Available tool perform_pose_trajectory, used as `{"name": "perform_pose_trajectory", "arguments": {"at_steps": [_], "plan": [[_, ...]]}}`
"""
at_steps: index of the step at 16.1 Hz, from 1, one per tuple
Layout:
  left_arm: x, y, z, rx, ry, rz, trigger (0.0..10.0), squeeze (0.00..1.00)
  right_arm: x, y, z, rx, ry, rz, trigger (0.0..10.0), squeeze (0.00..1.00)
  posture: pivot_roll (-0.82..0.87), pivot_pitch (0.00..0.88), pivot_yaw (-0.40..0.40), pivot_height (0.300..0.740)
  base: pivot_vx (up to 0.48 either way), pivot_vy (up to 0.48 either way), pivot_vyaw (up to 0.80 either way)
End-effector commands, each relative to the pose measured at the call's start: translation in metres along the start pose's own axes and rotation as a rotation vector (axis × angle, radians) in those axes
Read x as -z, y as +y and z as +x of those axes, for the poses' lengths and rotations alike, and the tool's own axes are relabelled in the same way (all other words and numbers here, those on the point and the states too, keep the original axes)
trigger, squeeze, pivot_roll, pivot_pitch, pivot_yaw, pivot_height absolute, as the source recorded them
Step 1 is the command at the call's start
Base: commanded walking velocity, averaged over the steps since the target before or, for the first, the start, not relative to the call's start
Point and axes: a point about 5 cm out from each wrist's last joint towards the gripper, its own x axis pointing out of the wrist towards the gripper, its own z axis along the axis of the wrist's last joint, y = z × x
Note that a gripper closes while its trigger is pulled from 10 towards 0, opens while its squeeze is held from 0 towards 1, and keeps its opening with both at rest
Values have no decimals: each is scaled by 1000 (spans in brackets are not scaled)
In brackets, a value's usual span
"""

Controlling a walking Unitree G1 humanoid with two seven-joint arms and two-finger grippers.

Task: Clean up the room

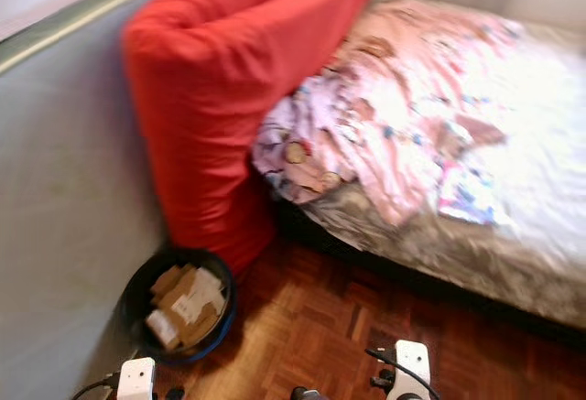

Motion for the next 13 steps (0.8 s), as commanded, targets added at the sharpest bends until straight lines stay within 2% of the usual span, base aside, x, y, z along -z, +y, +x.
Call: {"name": "perform_pose_trajectory", "arguments": {"at_steps": [1, 3, 5, 13], "plan": [[15, 44, -9, -107, 156, 15, 10000, 0, 38, 7, -9, -122, 152, -61, 10000, 0, 86, 0, 4, 740, 0, 0, -800], [16, 45, -9, -108, 157, 12, 10000, 0, 38, 6, -9, -121, 151, -64, 10000, 0, 87, 0, 0, 740, 0, 0, -800], [16, 45, -9, -109, 157, 13, 10000, 0, 38, 6, -9, -117, 147, -54, 10000, 0, 86, 0, -1, 740, 0, 0, 0], [17, 43, -9, -107, 158, 15, 10000, 0, 37, 5, -9, -112, 141, -50, 10000, 0, 85, 0, 0, 740, 0, -254, 0]]}}
